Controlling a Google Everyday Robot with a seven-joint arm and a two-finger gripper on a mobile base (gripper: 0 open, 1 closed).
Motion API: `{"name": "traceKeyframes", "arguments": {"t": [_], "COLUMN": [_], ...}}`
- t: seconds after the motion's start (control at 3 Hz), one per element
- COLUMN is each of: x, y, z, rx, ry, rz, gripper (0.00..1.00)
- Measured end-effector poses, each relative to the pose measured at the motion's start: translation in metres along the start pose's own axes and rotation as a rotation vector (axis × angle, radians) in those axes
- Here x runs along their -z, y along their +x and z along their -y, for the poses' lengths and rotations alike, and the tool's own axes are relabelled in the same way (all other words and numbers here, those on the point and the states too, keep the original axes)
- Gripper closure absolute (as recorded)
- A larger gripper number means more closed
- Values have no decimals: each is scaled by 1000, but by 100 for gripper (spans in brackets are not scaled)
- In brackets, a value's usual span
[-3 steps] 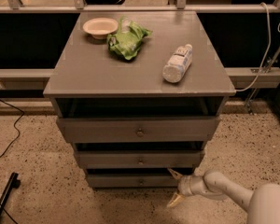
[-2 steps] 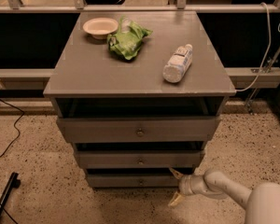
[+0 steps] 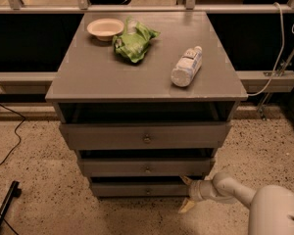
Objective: Open bottom drawer
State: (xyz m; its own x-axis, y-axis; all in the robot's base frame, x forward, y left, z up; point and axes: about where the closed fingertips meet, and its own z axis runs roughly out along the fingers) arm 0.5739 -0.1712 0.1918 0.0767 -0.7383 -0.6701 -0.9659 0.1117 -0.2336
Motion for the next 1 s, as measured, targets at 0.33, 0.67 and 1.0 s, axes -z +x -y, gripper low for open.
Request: {"name": "traceKeyframes", "arguments": {"t": [0.33,0.67,1.0], "x": [-4,-6,-6], "y": [6,15,19], "z": [1,-3,-10], "rx": [-3,-15,-30], "ry": [-6,-17,-29], "rz": [-15,-36,-22], "gripper": [0,18,50]}}
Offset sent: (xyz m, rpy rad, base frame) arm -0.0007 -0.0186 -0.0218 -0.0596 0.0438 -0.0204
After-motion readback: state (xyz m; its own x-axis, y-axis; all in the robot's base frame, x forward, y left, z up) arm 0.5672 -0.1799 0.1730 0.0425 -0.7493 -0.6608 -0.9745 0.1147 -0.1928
